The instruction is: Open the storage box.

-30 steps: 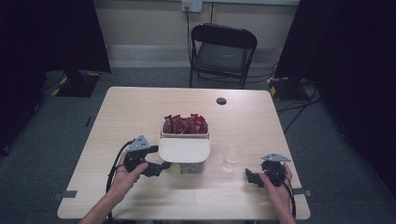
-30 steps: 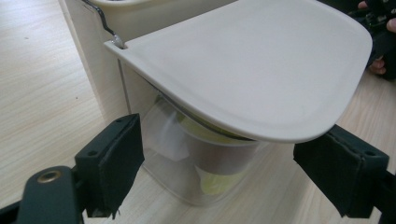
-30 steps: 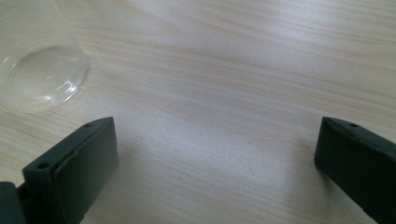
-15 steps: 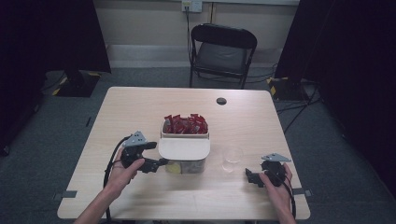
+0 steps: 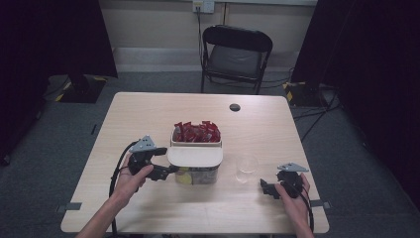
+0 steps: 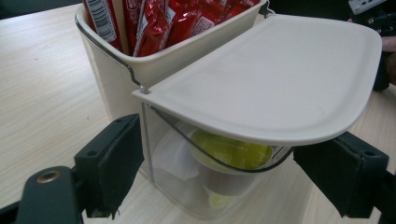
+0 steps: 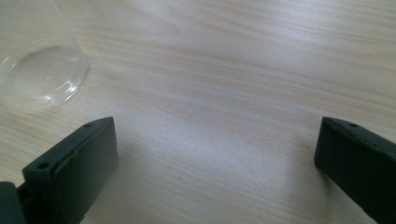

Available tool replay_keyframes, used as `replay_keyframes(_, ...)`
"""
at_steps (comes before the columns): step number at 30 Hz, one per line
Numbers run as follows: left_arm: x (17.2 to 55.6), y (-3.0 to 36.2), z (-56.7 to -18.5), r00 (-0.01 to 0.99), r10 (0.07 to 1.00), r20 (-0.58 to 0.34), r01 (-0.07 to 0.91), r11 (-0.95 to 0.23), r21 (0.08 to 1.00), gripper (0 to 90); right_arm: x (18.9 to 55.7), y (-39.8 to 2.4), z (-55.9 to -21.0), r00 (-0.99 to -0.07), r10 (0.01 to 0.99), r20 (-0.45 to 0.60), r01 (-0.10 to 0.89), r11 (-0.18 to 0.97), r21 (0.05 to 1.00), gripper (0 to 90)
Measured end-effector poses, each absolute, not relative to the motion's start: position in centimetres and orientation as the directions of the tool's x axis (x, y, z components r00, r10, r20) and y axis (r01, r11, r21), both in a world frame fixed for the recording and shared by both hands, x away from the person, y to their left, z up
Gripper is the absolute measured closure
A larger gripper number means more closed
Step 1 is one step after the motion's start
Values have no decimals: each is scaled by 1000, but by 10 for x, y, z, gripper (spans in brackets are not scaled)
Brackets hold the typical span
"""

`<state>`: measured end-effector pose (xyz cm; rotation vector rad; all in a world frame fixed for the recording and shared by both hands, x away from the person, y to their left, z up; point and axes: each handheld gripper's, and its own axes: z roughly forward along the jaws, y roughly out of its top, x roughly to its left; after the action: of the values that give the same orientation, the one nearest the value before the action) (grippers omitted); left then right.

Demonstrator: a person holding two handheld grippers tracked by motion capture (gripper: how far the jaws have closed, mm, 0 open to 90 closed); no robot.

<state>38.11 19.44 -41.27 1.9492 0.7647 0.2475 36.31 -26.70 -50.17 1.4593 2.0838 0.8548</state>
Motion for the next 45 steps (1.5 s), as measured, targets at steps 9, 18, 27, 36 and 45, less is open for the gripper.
replay_keyframes(9,385,197,-412,767,619,-169,417,-281,864,157,363,-267,-502,-336,942,-15,660,246,709,0)
replay_keyframes(18,390,196,-404,766,621,-167,417,-283,863,157,363,-267,-502,-337,941,-15,660,247,709,0)
replay_keyframes(27,394,193,-401,763,623,-171,415,-270,869,156,363,-267,-502,-336,942,-15,660,246,709,0)
replay_keyframes(36,398,192,-394,762,627,-162,407,-269,873,155,363,-267,-502,-336,942,-14,661,246,709,0)
replay_keyframes(45,408,191,-396,754,630,-189,429,-253,867,154,363,-267,-502,-335,942,-13,661,245,710,0)
